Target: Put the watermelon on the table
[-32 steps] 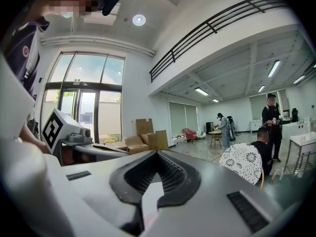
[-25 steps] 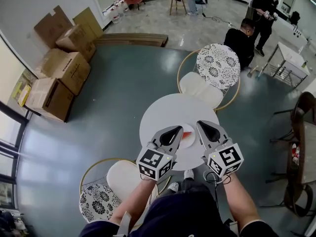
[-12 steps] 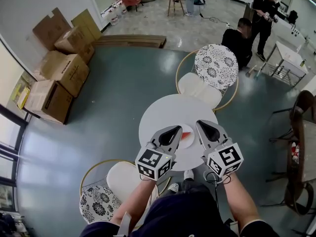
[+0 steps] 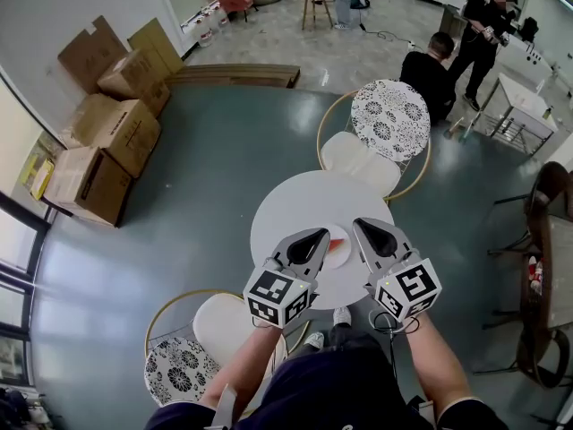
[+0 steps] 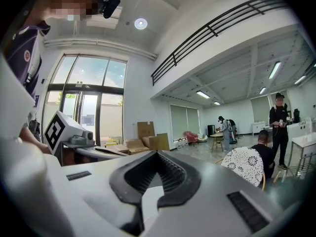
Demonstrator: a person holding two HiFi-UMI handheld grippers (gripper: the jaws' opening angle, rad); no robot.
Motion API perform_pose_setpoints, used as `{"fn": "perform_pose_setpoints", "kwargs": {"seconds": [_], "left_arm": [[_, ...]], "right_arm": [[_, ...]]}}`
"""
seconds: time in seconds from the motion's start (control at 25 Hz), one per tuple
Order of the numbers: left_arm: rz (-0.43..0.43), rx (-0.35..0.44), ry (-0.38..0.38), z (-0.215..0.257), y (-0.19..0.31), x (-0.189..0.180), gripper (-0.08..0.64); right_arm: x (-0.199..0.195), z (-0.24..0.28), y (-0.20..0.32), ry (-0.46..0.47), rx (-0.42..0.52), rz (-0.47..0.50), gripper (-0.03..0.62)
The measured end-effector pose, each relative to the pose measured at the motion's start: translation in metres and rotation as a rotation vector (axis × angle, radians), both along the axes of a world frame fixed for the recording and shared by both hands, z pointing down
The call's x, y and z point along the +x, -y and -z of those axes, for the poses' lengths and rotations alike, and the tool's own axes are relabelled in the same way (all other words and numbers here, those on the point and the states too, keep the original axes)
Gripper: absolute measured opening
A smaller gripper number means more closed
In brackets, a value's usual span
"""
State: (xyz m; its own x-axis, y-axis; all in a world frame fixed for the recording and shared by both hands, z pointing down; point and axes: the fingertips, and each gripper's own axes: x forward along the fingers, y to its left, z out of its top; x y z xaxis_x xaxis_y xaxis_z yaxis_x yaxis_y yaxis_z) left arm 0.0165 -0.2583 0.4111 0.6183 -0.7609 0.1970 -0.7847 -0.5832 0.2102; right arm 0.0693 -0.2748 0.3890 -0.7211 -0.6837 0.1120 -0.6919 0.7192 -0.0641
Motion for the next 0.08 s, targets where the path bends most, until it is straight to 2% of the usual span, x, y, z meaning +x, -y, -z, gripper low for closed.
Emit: {"fn": "perform_pose_setpoints", "kwargs": {"seconds": [0.08], "left_arm": [[0.001,0.0,0.001,0.0008,-0.0012,0.0026,0.006]], "right_arm": [[0.0025,0.0009,-0.0015,0.003,0.0,0.004,0.003]]}}
